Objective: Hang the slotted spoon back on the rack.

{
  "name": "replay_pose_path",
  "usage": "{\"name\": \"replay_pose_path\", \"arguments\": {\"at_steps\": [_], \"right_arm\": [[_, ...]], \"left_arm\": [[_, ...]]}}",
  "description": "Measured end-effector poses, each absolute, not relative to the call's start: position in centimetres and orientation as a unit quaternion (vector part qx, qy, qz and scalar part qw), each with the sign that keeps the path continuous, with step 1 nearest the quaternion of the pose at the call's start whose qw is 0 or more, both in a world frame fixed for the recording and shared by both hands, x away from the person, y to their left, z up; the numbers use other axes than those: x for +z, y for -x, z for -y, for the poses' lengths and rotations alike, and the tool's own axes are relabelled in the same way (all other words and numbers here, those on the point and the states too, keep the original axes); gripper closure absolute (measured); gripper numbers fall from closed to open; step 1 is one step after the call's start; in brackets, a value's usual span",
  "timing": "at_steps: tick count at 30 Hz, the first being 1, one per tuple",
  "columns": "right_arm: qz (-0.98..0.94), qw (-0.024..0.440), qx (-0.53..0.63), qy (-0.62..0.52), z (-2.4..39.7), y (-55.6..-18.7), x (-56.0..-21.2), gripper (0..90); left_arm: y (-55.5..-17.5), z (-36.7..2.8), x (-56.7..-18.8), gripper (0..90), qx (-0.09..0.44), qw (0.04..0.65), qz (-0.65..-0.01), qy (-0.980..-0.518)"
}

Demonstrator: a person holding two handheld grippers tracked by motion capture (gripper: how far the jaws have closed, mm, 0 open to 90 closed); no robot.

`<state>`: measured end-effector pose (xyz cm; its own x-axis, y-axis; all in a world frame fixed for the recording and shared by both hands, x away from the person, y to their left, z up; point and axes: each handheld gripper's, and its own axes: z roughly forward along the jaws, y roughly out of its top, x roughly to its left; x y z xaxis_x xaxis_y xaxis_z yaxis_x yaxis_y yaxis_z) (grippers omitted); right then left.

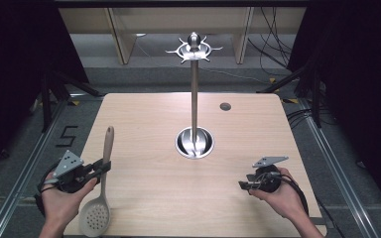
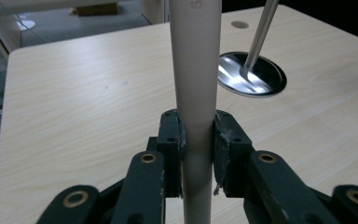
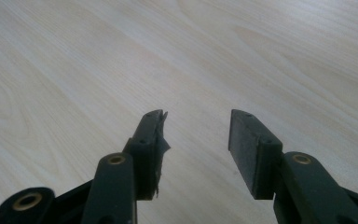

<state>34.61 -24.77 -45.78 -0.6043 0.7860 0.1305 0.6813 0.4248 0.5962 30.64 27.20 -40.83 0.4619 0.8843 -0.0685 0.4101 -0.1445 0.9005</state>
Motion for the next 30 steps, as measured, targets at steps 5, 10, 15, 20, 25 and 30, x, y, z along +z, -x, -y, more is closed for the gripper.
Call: {"name": "replay_pose_path", "arguments": {"at_steps": [5,10,15,20,25,30], "right_arm": [[-0.839,0.088,0.313,-0.436,24.8,-34.6,-45.7,55.6],[-0.841,0.093,0.315,-0.431,24.9,-34.7,-45.8,55.3],[-0.840,0.093,0.316,-0.432,24.9,-34.7,-45.8,55.1],[-0.833,0.092,0.322,-0.440,24.9,-34.6,-45.8,54.9],[-0.834,0.093,0.317,-0.441,25.0,-34.6,-45.6,54.6],[-0.834,0.093,0.318,-0.441,25.1,-34.7,-45.6,54.4]], "left_arm": [[-30.5,-27.0,-40.0,73.7,0.264,0.484,-0.444,-0.706],[-30.6,-26.6,-39.2,73.7,0.285,0.503,-0.433,-0.692],[-31.3,-26.1,-38.4,73.8,0.291,0.510,-0.425,-0.689],[-31.7,-25.4,-37.7,73.7,0.294,0.517,-0.415,-0.689],[-32.1,-24.6,-37.1,73.8,0.286,0.524,-0.411,-0.689],[-32.5,-23.9,-36.5,73.8,0.285,0.527,-0.403,-0.692]]}}
